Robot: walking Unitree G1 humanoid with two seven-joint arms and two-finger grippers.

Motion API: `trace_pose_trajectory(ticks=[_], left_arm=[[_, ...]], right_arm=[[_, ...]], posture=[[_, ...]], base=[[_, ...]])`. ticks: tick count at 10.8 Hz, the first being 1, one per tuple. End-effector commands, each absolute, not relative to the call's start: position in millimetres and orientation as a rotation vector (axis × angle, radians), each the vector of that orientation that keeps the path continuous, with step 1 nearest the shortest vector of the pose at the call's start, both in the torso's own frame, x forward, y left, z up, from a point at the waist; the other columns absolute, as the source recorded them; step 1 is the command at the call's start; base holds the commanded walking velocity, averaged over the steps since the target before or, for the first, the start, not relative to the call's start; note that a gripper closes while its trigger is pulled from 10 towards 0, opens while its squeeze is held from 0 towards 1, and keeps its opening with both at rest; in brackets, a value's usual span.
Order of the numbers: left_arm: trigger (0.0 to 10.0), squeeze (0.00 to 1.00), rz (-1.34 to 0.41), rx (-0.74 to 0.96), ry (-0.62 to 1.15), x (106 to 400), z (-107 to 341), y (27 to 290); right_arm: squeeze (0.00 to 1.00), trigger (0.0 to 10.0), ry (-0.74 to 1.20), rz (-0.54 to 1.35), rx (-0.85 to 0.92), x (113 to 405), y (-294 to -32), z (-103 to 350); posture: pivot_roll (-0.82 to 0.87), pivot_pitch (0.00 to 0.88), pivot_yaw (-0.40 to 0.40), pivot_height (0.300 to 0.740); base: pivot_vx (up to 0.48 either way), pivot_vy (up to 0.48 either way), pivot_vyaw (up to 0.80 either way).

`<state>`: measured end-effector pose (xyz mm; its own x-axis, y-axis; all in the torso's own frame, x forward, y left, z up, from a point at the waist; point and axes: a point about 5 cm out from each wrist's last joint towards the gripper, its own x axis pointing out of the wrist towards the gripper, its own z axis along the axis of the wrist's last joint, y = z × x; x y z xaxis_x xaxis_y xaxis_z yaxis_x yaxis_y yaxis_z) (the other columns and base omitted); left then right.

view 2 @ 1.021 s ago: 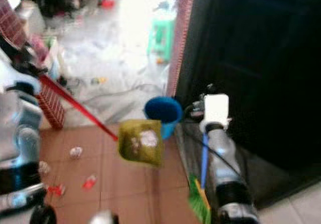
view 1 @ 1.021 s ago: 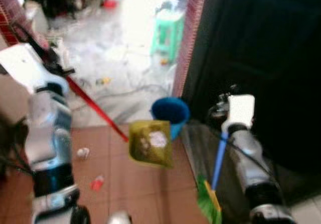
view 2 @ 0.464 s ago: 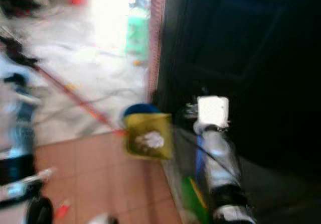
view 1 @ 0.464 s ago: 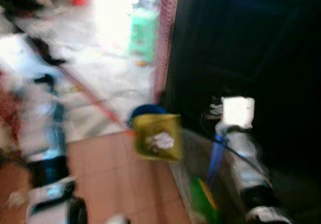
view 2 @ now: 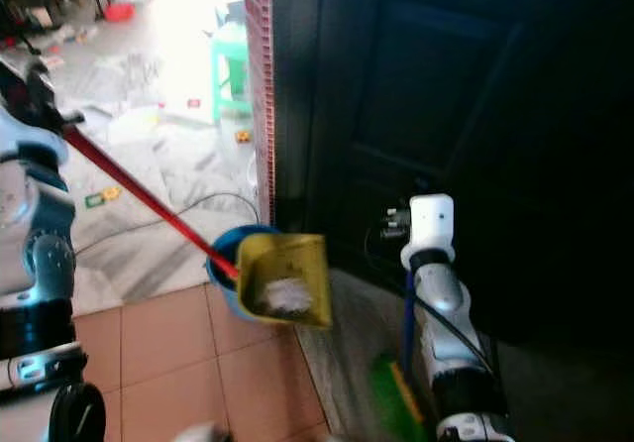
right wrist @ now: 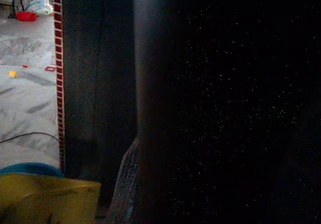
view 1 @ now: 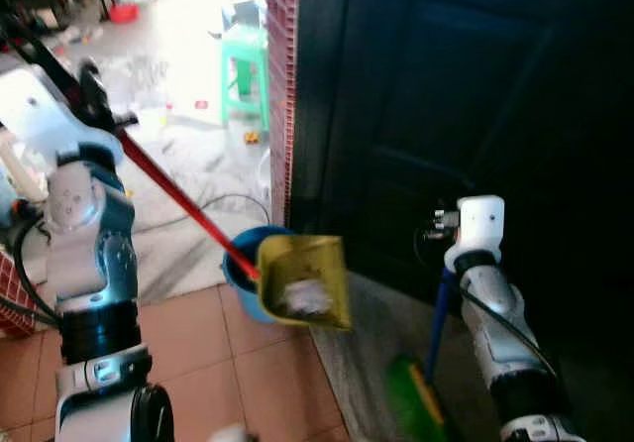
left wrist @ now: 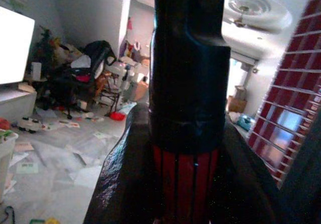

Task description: Sweep floor

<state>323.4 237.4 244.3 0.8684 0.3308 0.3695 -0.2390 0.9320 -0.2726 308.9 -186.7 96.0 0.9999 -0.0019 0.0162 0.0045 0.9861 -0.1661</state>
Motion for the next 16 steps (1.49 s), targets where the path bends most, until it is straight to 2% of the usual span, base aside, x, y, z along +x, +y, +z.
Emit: trace_pose_trajectory(ticks=[1,7,9,10,14,16], left_arm=[[10.0,0.00,0.332,-0.189,-0.511,320,262,247],[10.0,0.00,0.415,-0.101,-0.579,321,279,270],[10.0,0.00,0.439,-0.063,-0.611,321,288,277],[10.0,0.00,0.462,0.018,-0.631,320,292,280],[10.0,0.00,0.431,0.174,-0.681,328,286,257],[10.0,0.00,0.421,0.193,-0.694,333,281,244]], right_arm=[[0.00,10.0,-0.065,0.016,-0.164,313,-182,108],[0.00,10.0,-0.053,0.018,-0.165,310,-183,106],[0.00,10.0,-0.051,0.018,-0.166,309,-184,106],[0.00,10.0,-0.051,0.018,-0.166,309,-184,106],[0.00,10.0,-0.050,0.024,-0.168,309,-184,107],[0.00,10.0,-0.050,0.025,-0.169,308,-184,107]], posture=[[-0.06,0.018,-0.048,0.740],[-0.07,0.021,-0.049,0.740],[-0.07,0.023,-0.053,0.740],[-0.07,0.023,-0.053,0.740],[-0.08,0.018,-0.060,0.740],[-0.08,0.016,-0.060,0.740]], base=[[0.435,0.000,0.00],[0.342,0.000,0.00],[0.120,0.000,0.00],[0.000,0.000,0.00],[0.000,0.000,0.00],[0.000,0.000,0.00]])
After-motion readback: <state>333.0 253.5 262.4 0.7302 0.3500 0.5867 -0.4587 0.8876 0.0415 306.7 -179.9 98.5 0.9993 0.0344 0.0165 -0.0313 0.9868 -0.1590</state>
